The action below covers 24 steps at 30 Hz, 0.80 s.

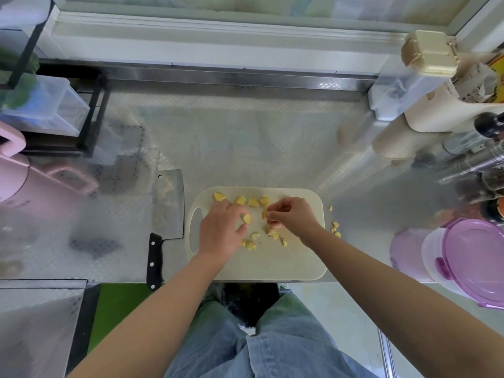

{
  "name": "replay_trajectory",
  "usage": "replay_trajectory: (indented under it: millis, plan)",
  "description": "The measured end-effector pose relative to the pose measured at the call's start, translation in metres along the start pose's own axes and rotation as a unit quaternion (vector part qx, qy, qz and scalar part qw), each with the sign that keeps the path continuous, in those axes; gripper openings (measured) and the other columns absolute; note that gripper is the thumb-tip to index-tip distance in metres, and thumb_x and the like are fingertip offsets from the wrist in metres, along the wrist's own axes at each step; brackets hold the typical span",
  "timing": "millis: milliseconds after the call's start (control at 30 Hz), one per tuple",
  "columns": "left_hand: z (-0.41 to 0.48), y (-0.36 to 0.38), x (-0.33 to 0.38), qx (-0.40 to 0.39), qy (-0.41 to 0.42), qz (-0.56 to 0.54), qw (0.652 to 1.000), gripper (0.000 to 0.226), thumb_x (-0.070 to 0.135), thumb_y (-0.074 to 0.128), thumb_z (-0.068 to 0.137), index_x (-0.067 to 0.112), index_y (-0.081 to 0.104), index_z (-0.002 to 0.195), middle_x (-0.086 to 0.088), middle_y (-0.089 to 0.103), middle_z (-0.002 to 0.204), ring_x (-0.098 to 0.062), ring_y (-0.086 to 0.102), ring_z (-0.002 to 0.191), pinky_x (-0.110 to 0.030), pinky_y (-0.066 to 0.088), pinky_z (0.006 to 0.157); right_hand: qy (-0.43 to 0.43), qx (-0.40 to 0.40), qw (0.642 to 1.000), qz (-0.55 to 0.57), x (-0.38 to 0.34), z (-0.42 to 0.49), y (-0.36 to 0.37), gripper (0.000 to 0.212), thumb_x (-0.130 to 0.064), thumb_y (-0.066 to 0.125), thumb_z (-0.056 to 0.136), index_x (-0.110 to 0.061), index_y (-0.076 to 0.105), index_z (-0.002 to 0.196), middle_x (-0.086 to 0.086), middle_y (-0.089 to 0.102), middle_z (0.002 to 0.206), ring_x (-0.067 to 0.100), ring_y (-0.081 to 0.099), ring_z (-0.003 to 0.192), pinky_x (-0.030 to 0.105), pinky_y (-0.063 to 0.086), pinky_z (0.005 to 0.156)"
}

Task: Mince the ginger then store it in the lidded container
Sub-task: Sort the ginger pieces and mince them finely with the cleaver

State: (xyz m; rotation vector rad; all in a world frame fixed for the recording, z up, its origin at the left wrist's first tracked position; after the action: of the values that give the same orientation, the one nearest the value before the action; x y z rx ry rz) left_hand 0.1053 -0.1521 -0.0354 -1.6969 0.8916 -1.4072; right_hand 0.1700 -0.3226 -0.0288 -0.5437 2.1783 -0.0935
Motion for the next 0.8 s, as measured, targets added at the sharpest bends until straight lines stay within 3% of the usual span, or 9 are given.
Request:
replay_trajectory:
  millis: [100,200,300,433,700,800]
  plan:
    - [0.011,0.002,0.002,0.025,0.091,0.110,0.989,0.031,0.021,0.082,0.065,0.020,0.070,0.093,-0.002,0.054,0.089,-0.023,0.052,0.088,-0.029,0.040,0.062,-0.008,0.012,0.999,-0.049,-0.003,0.004,0.003,0.008,-0.003,0.074,0.078,-0.002,0.069,0.084,0.013,0.073,0.079,0.022,0.072,0.069,0.024,0.058,0.067]
    - [0.021,0.008,0.005,-0.003,0.115,0.165,0.980,0.024,0.023,0.078,0.067,0.018,0.071,0.089,-0.003,0.052,0.089,-0.024,0.049,0.090,-0.032,0.042,0.070,-0.023,0.008,0.997,-0.078,-0.006,0.007,0.010,0.005,0.000,0.072,0.078,-0.003,0.068,0.081,0.012,0.071,0.075,0.017,0.069,0.061,0.021,0.058,0.062]
    - [0.025,0.008,0.003,-0.007,0.120,0.189,0.975,0.019,0.022,0.078,0.066,0.015,0.070,0.082,-0.004,0.054,0.084,-0.025,0.051,0.086,-0.034,0.044,0.068,-0.036,0.005,0.994,-0.103,-0.006,0.012,0.015,0.008,0.004,0.068,0.077,-0.004,0.068,0.077,0.014,0.070,0.073,0.016,0.067,0.059,0.024,0.059,0.063]
    - [0.029,0.009,-0.004,0.011,0.130,0.194,0.972,0.021,0.023,0.081,0.062,0.012,0.070,0.076,-0.006,0.056,0.080,-0.027,0.053,0.081,-0.036,0.046,0.063,-0.052,0.012,0.990,-0.130,-0.002,0.017,0.019,0.012,0.004,0.066,0.075,-0.007,0.069,0.075,0.015,0.071,0.074,0.024,0.071,0.066,0.031,0.060,0.067]
    - [0.026,0.008,-0.001,0.010,0.124,0.173,0.977,0.024,0.020,0.085,0.060,0.012,0.070,0.076,-0.005,0.056,0.077,-0.025,0.055,0.079,-0.034,0.047,0.061,-0.079,0.048,0.978,-0.189,0.005,0.024,0.031,0.008,-0.009,0.070,0.077,-0.016,0.066,0.079,0.003,0.068,0.078,0.018,0.065,0.072,0.022,0.052,0.061]
    - [0.024,0.007,-0.004,0.014,0.128,0.159,0.979,0.028,0.026,0.084,0.063,0.013,0.069,0.082,-0.004,0.057,0.080,-0.025,0.054,0.080,-0.033,0.046,0.061,-0.110,0.060,0.976,-0.177,0.003,0.022,0.027,0.009,-0.011,0.069,0.078,-0.017,0.063,0.078,0.002,0.067,0.074,0.019,0.065,0.067,0.027,0.053,0.061]
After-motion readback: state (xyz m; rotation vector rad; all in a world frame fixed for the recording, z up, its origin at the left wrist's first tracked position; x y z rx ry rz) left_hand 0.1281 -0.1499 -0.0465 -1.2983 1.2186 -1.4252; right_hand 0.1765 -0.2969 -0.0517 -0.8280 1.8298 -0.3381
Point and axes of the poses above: each hand's wrist, its own z-axis towards the middle knuckle, its own y-axis out of the palm, x = y × z, the point moved 1 cm from there along z, towards the middle knuckle
